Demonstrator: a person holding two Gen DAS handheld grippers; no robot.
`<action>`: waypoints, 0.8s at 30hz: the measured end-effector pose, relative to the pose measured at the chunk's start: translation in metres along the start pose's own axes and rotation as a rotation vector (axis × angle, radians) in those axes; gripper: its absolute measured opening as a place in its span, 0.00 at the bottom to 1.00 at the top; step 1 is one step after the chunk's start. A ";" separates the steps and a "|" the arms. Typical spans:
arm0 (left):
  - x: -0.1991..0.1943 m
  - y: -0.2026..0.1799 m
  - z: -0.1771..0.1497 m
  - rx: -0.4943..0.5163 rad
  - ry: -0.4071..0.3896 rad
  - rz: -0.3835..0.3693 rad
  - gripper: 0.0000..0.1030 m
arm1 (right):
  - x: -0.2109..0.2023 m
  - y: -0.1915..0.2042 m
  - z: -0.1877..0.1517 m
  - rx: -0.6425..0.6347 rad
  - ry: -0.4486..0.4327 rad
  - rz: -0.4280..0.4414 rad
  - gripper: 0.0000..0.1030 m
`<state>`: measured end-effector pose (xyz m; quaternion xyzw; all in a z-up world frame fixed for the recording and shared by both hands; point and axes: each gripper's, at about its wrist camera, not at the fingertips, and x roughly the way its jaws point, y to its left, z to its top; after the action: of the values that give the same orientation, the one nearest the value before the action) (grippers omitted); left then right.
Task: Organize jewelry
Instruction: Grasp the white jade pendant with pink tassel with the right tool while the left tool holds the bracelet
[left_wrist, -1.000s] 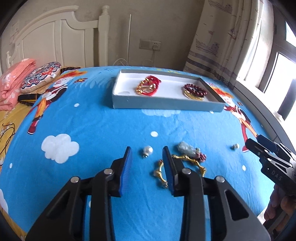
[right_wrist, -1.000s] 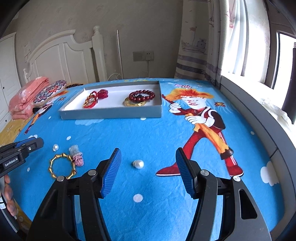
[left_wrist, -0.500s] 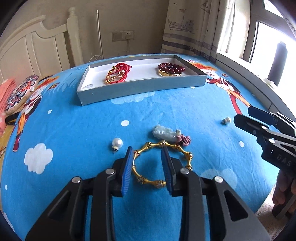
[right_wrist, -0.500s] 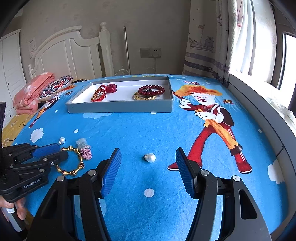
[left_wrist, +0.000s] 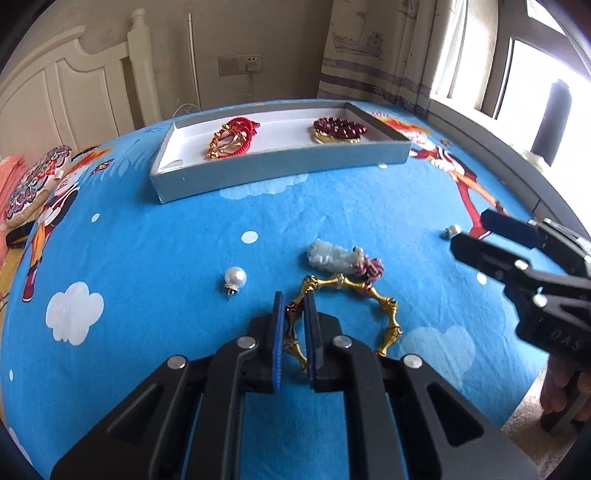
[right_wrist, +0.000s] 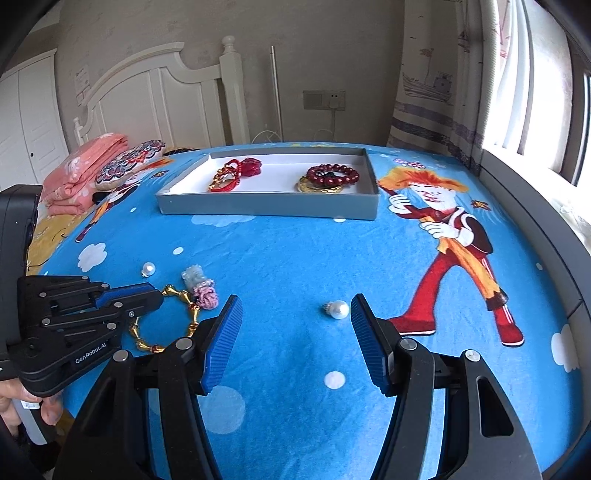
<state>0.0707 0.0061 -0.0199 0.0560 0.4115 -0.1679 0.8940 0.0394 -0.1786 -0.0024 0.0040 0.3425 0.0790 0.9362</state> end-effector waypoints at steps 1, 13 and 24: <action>-0.003 0.000 0.000 -0.005 -0.010 -0.001 0.09 | 0.001 0.002 0.001 -0.003 0.003 0.007 0.56; -0.033 0.011 0.013 -0.060 -0.107 0.038 0.09 | 0.031 0.039 0.010 -0.073 0.091 0.092 0.46; -0.040 0.020 0.013 -0.096 -0.129 0.043 0.09 | 0.051 0.064 0.014 -0.126 0.144 0.125 0.41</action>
<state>0.0631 0.0319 0.0178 0.0108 0.3593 -0.1318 0.9238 0.0779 -0.1069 -0.0204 -0.0390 0.4022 0.1589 0.9008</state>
